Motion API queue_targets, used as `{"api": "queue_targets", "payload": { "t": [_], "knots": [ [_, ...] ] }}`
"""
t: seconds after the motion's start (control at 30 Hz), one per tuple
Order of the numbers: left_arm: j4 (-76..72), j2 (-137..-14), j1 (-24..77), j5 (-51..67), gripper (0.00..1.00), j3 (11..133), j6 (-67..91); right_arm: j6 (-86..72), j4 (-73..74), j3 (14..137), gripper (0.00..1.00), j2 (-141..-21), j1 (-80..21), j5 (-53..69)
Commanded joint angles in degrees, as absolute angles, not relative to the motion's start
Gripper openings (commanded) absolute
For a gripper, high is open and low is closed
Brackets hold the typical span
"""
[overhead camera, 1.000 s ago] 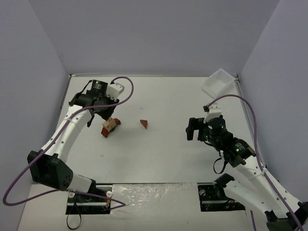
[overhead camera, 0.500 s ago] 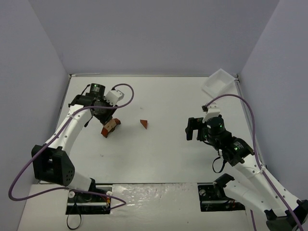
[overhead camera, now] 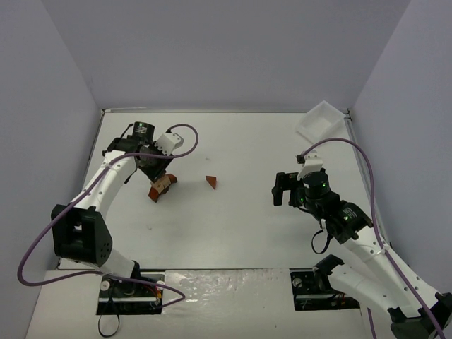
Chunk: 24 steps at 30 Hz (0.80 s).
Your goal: Build the wood block tower
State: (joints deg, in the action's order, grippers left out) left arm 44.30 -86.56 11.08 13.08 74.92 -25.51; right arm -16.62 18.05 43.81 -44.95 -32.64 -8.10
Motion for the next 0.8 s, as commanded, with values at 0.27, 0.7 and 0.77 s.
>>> {"api": "queue_targets", "payload": {
  "t": [0.27, 0.7, 0.77],
  "knots": [
    [42.7, -87.19, 10.55, 14.14, 0.0, 75.15, -26.73, -16.52, 14.15, 44.55, 1.0, -45.88, -32.34, -8.53],
    [41.97, -87.68, 10.55, 13.53, 0.06, 74.75, -26.06, -16.61, 14.06, 44.38, 1.0, -45.79, -32.34, -8.35],
    [41.79, -87.7, 10.46, 13.56, 0.06, 74.71, -25.78, -16.7, 14.04, 44.38, 1.0, -45.79, -32.34, -8.24]
  ]
}}
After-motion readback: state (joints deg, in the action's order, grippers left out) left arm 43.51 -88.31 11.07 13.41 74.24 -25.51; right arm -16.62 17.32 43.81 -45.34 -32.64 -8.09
